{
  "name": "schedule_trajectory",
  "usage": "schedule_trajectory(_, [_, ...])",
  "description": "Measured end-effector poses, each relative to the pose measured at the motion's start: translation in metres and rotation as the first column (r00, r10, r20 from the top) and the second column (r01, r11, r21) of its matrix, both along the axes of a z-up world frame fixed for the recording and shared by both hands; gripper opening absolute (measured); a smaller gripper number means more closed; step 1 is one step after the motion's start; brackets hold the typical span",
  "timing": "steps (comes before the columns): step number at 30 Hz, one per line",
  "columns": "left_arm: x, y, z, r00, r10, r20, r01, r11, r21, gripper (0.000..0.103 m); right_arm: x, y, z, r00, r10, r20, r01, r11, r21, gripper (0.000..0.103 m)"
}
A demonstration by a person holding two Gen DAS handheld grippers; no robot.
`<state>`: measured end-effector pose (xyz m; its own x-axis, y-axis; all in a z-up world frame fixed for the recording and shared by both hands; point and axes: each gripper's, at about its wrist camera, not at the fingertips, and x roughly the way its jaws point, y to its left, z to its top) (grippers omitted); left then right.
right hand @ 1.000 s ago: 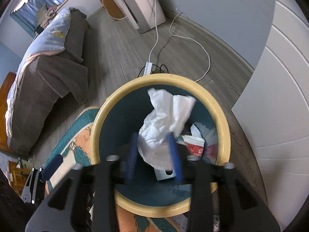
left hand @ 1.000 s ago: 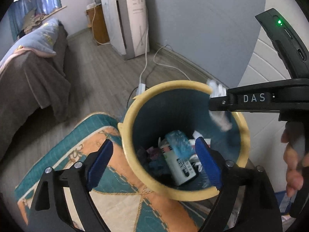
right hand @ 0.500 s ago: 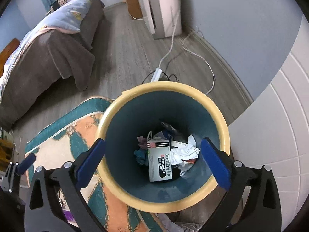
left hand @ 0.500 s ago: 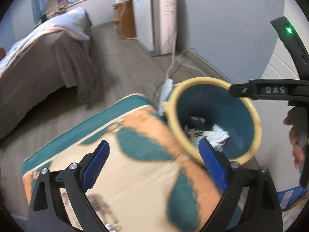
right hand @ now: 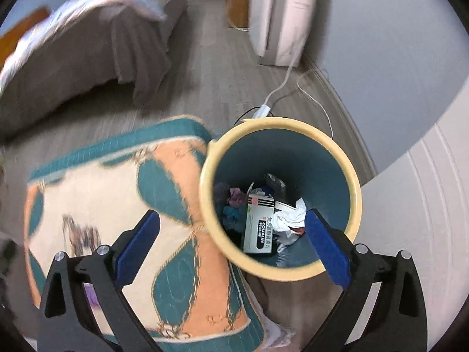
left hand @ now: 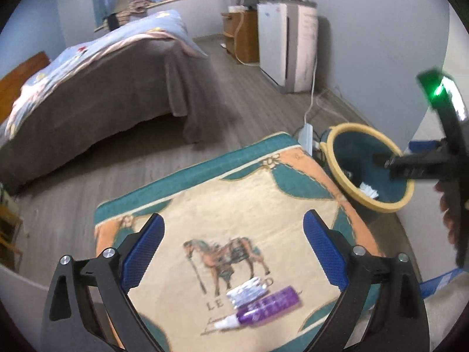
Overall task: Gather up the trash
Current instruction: 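Move both open grippers back over the mat, then grasp the purple spray bottle with left gripper while right grasps silver medicine sachet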
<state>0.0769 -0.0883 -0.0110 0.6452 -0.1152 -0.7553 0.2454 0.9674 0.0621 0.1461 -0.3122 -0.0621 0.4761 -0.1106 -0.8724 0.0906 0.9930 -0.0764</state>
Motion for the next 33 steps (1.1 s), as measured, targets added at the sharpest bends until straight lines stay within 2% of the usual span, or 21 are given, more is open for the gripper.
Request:
schedule_trajectory(2, [-0.006, 0.017, -0.001, 1.000, 0.029, -0.009, -0.029, 0.999, -0.031, 0.095, -0.004, 0.019, -0.003, 0.999, 0.043, -0.014, -0.043, 0.998, -0.035, 0.097])
schedule_trajectory(5, [-0.009, 0.038, -0.007, 0.997, 0.072, -0.033, -0.074, 0.995, -0.063, 0.095, -0.007, 0.041, -0.007, 0.995, 0.094, -0.018, -0.094, 0.996, 0.000, 0.097])
schedule_trajectory(12, [-0.012, 0.075, -0.037, 0.984, 0.146, -0.105, -0.149, 0.989, -0.019, 0.095, -0.011, 0.096, -0.021, 0.978, 0.191, -0.079, -0.184, 0.979, 0.083, 0.097])
schedule_trajectory(15, [-0.014, 0.081, -0.048, 0.980, 0.147, -0.133, -0.151, 0.988, -0.021, 0.095, -0.014, 0.114, -0.029, 0.968, 0.222, -0.121, -0.218, 0.975, 0.043, 0.097])
schedule_trajectory(17, [-0.014, 0.082, -0.058, 0.978, 0.137, -0.157, -0.143, 0.989, -0.028, 0.095, -0.014, 0.119, -0.033, 0.966, 0.222, -0.131, -0.220, 0.975, 0.032, 0.097])
schedule_trajectory(24, [-0.012, 0.061, -0.097, 0.967, 0.047, -0.251, -0.055, 0.998, -0.025, 0.095, -0.003, 0.119, -0.053, 0.972, 0.177, -0.153, -0.163, 0.982, 0.097, 0.097])
schedule_trajectory(28, [-0.013, 0.048, -0.110, 0.959, -0.025, -0.281, 0.016, 0.999, -0.036, 0.093, -0.001, 0.120, -0.059, 0.974, 0.169, -0.151, -0.158, 0.984, 0.082, 0.097])
schedule_trajectory(29, [-0.014, 0.045, -0.113, 0.956, -0.045, -0.288, 0.037, 0.999, -0.034, 0.089, 0.000, 0.119, -0.060, 0.974, 0.169, -0.150, -0.158, 0.984, 0.082, 0.097])
schedule_trajectory(30, [-0.015, 0.040, -0.116, 0.950, -0.073, -0.303, 0.064, 0.997, -0.040, 0.080, 0.001, 0.118, -0.061, 0.975, 0.163, -0.152, -0.152, 0.985, 0.081, 0.096])
schedule_trajectory(32, [-0.018, 0.032, -0.121, 0.935, -0.124, -0.332, 0.111, 0.992, -0.057, 0.071, 0.003, 0.115, -0.064, 0.974, 0.153, -0.164, -0.138, 0.986, 0.095, 0.095])
schedule_trajectory(33, [-0.020, 0.027, -0.124, 0.929, -0.152, -0.339, 0.140, 0.988, -0.059, 0.071, 0.005, 0.113, -0.066, 0.974, 0.146, -0.173, -0.129, 0.986, 0.103, 0.095])
